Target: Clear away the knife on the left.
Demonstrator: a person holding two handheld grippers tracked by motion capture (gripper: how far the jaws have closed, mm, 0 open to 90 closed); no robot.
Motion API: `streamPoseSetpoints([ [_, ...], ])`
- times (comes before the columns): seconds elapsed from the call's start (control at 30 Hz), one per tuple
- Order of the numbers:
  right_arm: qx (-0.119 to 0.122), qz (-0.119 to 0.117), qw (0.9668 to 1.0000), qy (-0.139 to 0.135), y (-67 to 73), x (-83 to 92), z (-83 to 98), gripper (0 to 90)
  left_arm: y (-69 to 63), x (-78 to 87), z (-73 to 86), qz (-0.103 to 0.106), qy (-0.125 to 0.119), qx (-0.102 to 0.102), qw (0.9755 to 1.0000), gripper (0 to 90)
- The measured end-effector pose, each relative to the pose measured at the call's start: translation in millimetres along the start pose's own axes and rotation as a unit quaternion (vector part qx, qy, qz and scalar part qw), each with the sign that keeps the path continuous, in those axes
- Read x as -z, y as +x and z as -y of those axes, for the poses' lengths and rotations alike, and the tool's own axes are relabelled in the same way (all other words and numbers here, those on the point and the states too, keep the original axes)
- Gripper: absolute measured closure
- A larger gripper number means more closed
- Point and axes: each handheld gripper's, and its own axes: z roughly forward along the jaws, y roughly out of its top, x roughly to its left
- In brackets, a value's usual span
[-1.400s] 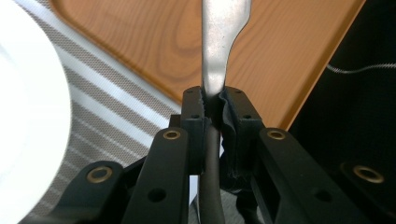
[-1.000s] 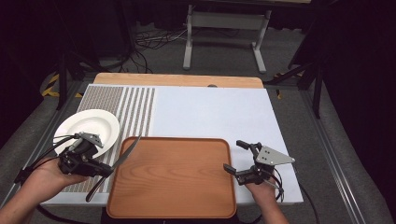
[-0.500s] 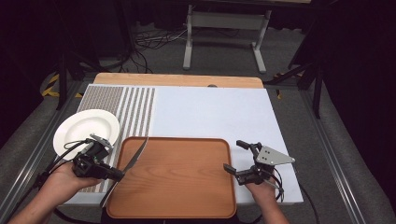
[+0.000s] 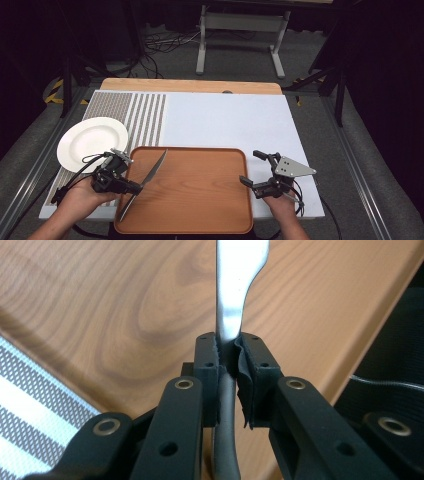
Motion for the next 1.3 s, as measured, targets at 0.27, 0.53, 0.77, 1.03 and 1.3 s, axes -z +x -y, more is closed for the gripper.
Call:
streamPoseSetpoints([
  [0.27, 0.000, 0.000, 1.0000, -0.004, -0.1, 2.5, -0.8, 5.0, 0.8, -11.8, -4.2, -0.003, 0.005, 0.007, 1.0000, 80.2],
  [0.53, 0.000, 0.000, 1.0000, -0.004, 0.0, 2.2, -0.7, 5.0, 1.1, -17.0, -6.3, -0.021, 0.014, 0.006, 0.9997, 80.2],
  [0.77, -0.002, -0.005, 1.0000, -0.007, -0.3, 2.1, -0.7, 5.0, 1.4, -21.6, -7.0, -0.023, 0.024, 0.010, 0.9994, 80.1],
  [1.03, -0.001, -0.004, 1.0000, -0.006, -0.1, 2.6, -0.8, 5.0, -0.2, -29.3, -9.7, -0.030, 0.038, 0.010, 0.9988, 80.1],
  [1.3, -0.001, -0.005, 1.0000, -0.005, -0.1, 2.6, -0.9, 5.0, 0.6, -34.2, -10.3, -0.032, 0.047, 0.012, 0.9983, 80.0],
])
